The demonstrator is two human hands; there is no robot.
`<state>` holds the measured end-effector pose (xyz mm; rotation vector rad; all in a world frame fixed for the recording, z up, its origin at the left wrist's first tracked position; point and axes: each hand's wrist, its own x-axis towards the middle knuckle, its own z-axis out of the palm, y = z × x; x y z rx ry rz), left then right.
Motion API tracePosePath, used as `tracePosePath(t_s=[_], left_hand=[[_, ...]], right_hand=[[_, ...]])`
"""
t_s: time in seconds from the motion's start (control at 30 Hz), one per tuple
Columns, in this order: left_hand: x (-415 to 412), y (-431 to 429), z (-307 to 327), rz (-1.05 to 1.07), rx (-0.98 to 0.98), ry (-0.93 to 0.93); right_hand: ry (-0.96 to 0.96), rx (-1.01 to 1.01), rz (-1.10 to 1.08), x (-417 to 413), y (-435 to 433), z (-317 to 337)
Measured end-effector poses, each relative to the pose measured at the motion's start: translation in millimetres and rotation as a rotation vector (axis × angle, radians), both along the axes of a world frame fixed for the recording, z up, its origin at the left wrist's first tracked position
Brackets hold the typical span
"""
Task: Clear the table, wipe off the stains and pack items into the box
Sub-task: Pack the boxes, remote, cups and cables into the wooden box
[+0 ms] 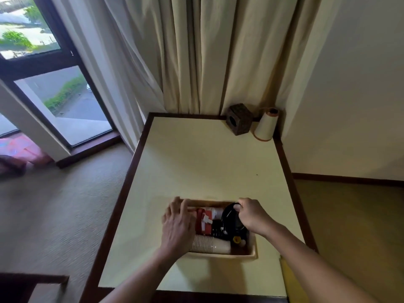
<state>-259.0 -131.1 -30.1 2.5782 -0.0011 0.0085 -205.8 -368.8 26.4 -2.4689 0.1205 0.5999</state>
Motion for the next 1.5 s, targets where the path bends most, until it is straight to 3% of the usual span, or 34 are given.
tracePosePath(t_s=[0.07,0.17,0.3,0.53,0.67,0.9,1.03,1.13,1.27,1.33,1.4,1.5], left_hand=[[-3,1,-6,-0.009,-0.056,0.023],[-2,1,-6,0.000,-0.120,0.025],[-4,3,-7,-0.008,-0.159,0.021],[-5,4,-8,0.004,-0.190,-0.008],[-5,3,-7,0.027,-0.211,-0.042],[-4,2,-8,0.040,-0.168,-0.019],[-1,4,-5,0.074,-0.226,0.015],[-2,14,-3,0.220,-0.517,0.067],[-24,26,-6,0.332,-0.800,0.204],[-36,23,-8,0.356,-0.856,0.242],[-44,17,-8,0.377,-0.904,0.266],[-46,11,-8,0.413,-0.962,0.282]], right_hand=[[-0.053,-0.128,0.074,-2,4,-6],[-0.301,-0.415,0.263,-7,1,-16],[-0.523,-0.580,0.357,-13,-4,-35],[-0.560,-0.475,0.255,-31,-4,-38],[-0.606,-0.408,0.343,-51,0,-43],[-0.454,-0.442,0.390,-65,3,-73],[-0.520,-0.191,0.261,-70,-2,-61],[-0.607,0.148,-0.131,-79,-5,-56],[-0.256,0.637,-0.578,-86,-5,-67],[-0.189,0.862,-0.731,-91,-5,-71],[-0.134,1.003,-0.798,-94,-2,-69],[-0.082,1.063,-0.789,-98,0,-68]])
